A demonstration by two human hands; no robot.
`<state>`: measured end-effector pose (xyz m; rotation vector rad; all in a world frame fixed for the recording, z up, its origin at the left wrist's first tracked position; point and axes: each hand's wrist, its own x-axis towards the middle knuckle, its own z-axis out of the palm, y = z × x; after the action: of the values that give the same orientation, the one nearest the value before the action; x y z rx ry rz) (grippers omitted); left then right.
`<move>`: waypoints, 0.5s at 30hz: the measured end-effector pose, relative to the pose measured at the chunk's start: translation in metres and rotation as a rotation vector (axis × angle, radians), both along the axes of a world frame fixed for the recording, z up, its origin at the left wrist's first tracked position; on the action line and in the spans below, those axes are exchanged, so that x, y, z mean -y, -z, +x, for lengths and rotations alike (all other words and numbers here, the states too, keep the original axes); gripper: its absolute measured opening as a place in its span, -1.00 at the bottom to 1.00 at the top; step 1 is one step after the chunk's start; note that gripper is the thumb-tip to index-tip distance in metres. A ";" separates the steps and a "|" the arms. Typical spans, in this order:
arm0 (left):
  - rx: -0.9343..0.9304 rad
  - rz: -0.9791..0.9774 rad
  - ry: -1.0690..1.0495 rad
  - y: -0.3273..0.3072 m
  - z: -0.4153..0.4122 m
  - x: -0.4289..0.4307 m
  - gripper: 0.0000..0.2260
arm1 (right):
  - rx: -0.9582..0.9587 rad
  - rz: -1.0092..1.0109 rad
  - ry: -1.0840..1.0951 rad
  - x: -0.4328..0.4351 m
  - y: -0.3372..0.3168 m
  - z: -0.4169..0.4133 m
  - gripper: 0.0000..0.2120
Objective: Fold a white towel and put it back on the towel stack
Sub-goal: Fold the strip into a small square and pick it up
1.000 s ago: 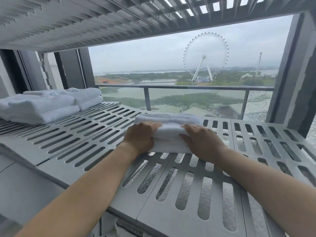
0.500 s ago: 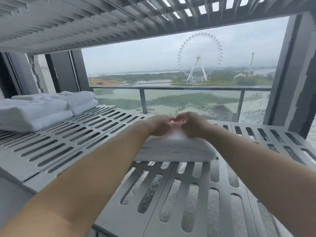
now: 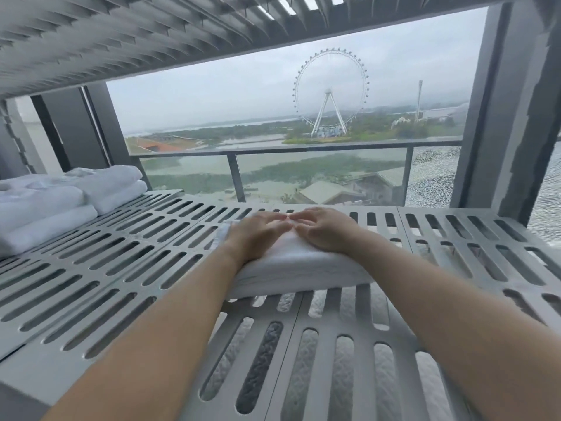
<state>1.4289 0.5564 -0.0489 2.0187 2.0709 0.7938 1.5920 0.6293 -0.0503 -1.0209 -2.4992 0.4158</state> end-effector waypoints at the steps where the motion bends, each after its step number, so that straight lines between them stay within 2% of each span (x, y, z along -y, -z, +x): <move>1: 0.144 0.108 0.043 -0.003 0.004 0.008 -0.60 | -0.110 0.022 0.012 0.005 -0.001 0.002 -0.67; 2: 0.213 0.199 0.086 -0.005 0.008 0.018 -0.63 | -0.220 0.066 0.026 0.012 -0.002 0.004 -0.71; 3: 0.188 0.258 0.136 -0.005 0.010 0.029 -0.68 | -0.315 0.134 0.035 0.018 -0.002 0.008 -0.75; 5: -0.060 0.288 0.270 0.001 0.012 0.052 -0.66 | -0.429 0.256 0.026 0.028 -0.003 0.016 -0.74; 6: -0.233 0.267 0.308 0.007 0.013 0.063 -0.56 | -0.441 0.268 0.016 0.032 -0.003 0.022 -0.72; 8: -0.485 0.224 0.291 0.017 0.008 0.079 -0.38 | -0.386 0.213 -0.013 0.037 -0.003 0.034 -0.69; 11: -0.526 0.141 0.201 0.014 0.000 0.088 -0.39 | -0.171 0.165 -0.068 0.049 0.000 0.046 -0.66; 15: -0.579 -0.016 0.170 0.003 0.011 0.088 -0.37 | 0.105 0.272 -0.106 0.076 0.000 0.042 -0.43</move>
<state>1.4398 0.4686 -0.0514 2.5997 2.0962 0.1659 1.6343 0.5529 -0.0500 -0.8249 -2.6192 0.0491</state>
